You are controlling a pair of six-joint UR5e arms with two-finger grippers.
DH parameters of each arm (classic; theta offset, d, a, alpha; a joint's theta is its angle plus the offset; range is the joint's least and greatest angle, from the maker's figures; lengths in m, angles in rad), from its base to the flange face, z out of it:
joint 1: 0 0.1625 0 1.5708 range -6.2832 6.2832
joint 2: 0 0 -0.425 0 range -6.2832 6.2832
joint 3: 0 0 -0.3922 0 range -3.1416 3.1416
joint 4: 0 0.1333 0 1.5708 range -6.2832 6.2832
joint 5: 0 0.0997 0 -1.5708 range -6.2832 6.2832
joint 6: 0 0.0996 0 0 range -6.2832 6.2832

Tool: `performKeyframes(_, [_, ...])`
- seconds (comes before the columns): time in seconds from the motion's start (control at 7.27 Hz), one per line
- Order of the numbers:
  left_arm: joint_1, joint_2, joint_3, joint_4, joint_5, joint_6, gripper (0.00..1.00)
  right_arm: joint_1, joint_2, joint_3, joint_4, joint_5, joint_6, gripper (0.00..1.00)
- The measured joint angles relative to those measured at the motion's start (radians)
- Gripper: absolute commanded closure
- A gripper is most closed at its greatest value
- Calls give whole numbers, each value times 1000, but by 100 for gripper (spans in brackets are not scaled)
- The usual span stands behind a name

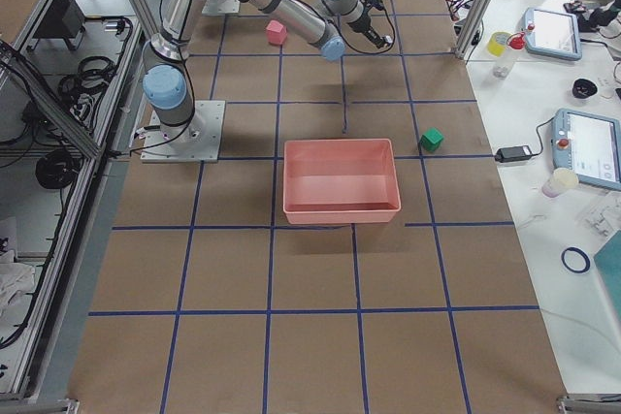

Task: Align button upright
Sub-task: 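Carry the held button switch with the right gripper toward the table center, then lower the button switch onto the table and open the right gripper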

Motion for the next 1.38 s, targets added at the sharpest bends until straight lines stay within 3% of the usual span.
performKeyframes(1.1, [1,0,0,1,-2,0,0,33,49,0,-30,-23,133,99])
performKeyframes(1.24, [2,0,0,1,-2,0,0,35,49,0,-30,-23,152,79])
performKeyframes(1.38, [3,0,0,1,-2,0,0,37,49,-1,-29,-23,168,78])
